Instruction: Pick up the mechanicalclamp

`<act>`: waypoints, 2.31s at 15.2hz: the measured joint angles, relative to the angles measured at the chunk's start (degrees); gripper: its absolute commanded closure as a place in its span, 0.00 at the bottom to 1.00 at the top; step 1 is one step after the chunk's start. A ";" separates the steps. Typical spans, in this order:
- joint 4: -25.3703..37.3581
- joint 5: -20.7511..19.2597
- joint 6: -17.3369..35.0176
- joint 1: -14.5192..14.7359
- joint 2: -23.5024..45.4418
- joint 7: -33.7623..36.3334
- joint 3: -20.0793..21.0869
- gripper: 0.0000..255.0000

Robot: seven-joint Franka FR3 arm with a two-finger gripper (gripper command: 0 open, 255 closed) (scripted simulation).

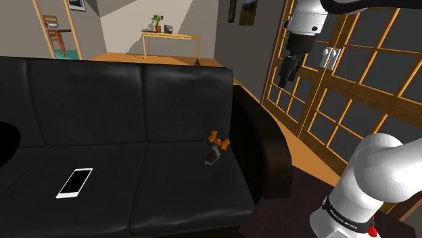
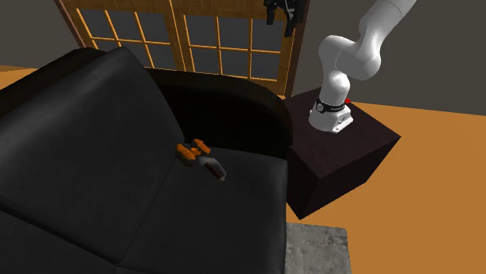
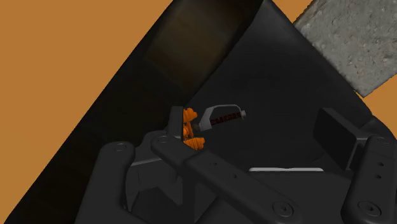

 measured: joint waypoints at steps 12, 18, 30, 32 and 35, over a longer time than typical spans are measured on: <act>-16.91 3.35 24.71 -2.23 3.40 9.43 0.00 0.00; -22.77 5.72 41.60 -2.98 11.59 14.71 0.53 0.00; -21.60 14.12 74.53 -1.82 36.98 21.37 1.16 0.00; -19.80 17.70 79.12 -1.59 44.06 20.54 1.22 0.00; -16.49 25.11 85.37 -2.69 52.41 17.40 3.44 0.00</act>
